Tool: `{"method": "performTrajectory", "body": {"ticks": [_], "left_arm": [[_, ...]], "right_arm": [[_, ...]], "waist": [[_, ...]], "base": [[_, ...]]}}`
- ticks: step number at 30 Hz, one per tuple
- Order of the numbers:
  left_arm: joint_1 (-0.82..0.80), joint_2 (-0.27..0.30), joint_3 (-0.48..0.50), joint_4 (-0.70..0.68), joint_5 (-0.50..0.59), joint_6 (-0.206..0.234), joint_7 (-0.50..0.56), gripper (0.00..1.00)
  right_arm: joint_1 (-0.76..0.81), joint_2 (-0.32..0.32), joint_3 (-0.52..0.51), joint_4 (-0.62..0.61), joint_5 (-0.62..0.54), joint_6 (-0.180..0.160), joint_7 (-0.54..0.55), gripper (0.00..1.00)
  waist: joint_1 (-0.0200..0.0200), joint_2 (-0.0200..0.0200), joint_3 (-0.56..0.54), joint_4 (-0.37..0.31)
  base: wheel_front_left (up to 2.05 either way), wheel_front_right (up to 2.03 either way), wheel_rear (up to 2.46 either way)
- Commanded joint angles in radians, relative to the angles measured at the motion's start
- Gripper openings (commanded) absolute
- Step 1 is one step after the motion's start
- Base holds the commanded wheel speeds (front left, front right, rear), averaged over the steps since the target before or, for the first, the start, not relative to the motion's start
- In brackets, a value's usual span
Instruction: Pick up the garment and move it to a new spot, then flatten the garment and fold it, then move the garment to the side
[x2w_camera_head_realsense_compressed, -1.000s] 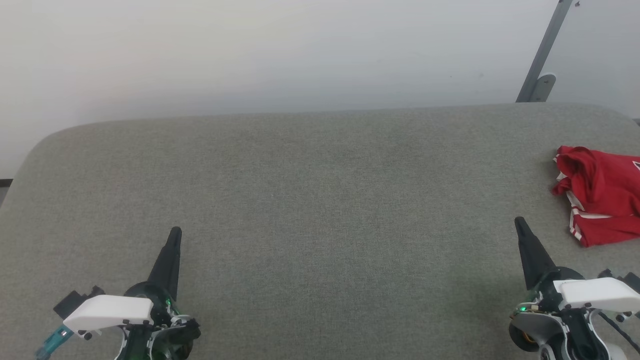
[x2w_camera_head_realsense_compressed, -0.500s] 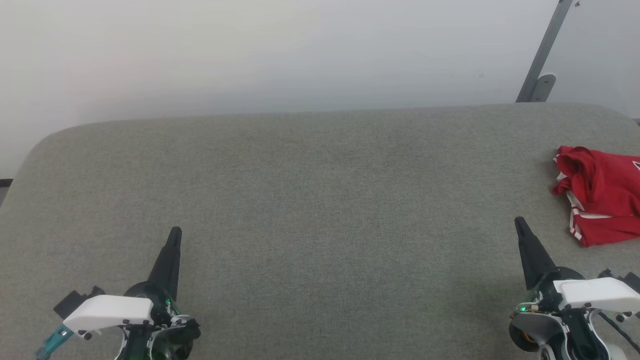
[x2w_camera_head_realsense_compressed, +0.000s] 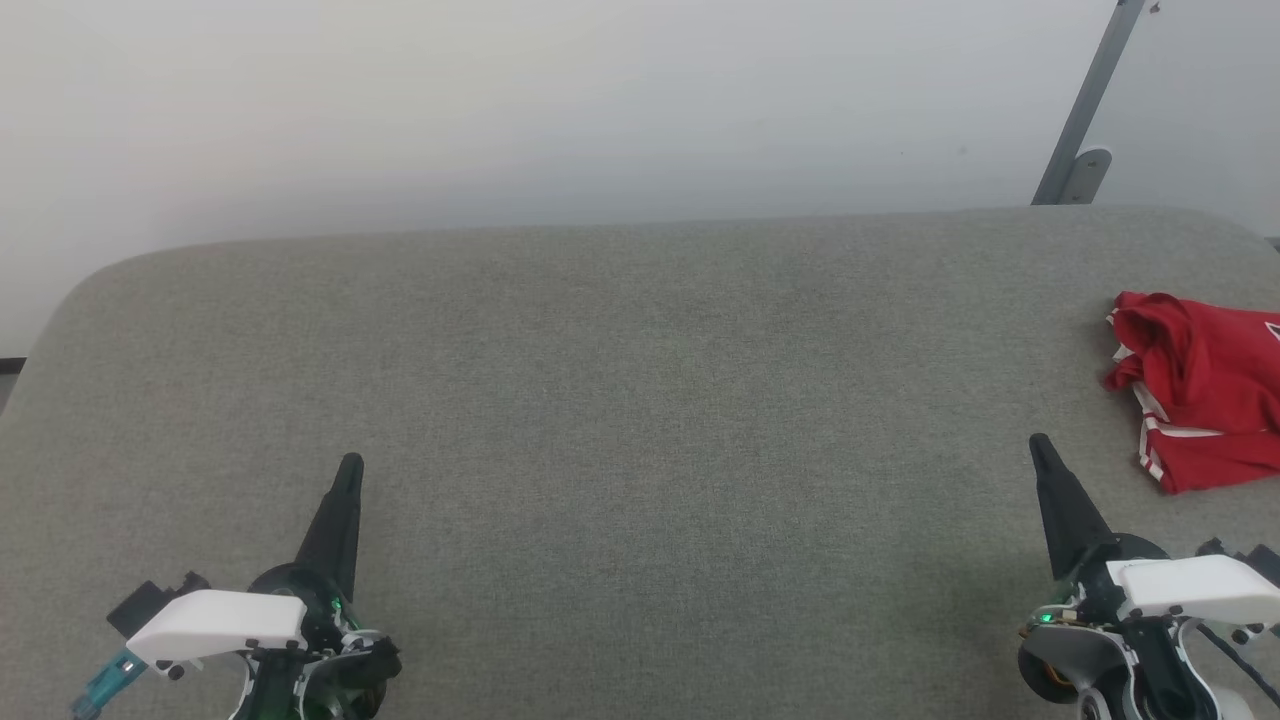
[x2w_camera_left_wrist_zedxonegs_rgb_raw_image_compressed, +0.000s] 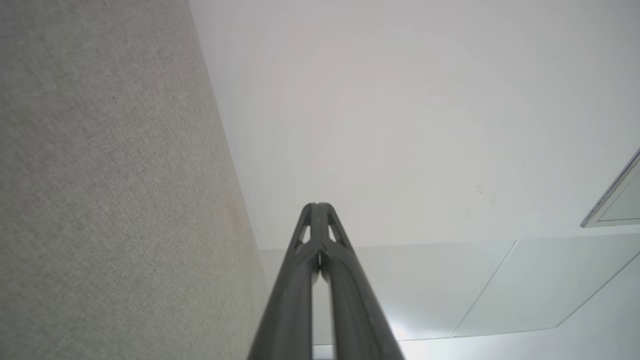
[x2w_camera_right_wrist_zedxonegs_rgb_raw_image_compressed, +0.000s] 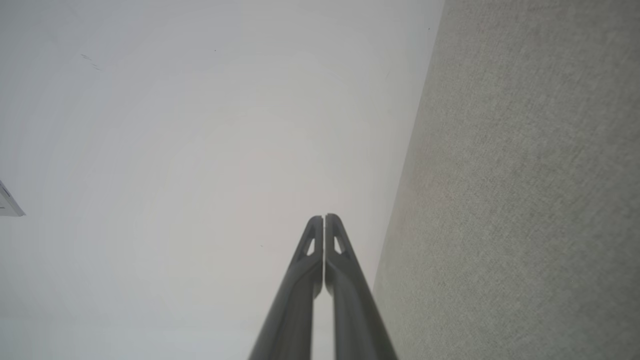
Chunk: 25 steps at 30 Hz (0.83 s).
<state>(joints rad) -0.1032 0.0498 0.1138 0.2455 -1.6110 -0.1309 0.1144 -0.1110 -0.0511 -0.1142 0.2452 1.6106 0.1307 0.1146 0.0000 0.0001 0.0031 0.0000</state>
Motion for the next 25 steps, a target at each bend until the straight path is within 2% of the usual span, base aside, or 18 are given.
{"method": "performTrajectory", "body": {"ticks": [1, 25], "left_arm": [[-0.011, -0.002, -0.001, 0.000, -0.004, 0.000, 0.003, 0.00], [-0.011, -0.002, -0.001, 0.000, -0.004, 0.000, 0.003, 0.00]], "right_arm": [[0.006, 0.004, -0.001, -0.002, 0.005, 0.000, 0.002, 0.00], [0.006, 0.004, 0.000, -0.002, 0.005, 0.000, 0.002, 0.00]], "waist": [[0.0000, -0.0001, 0.000, 0.000], [0.0000, -0.0001, 0.000, 0.000]], "base": [[0.00, 0.00, 0.00], [0.00, 0.00, 0.00]]}}
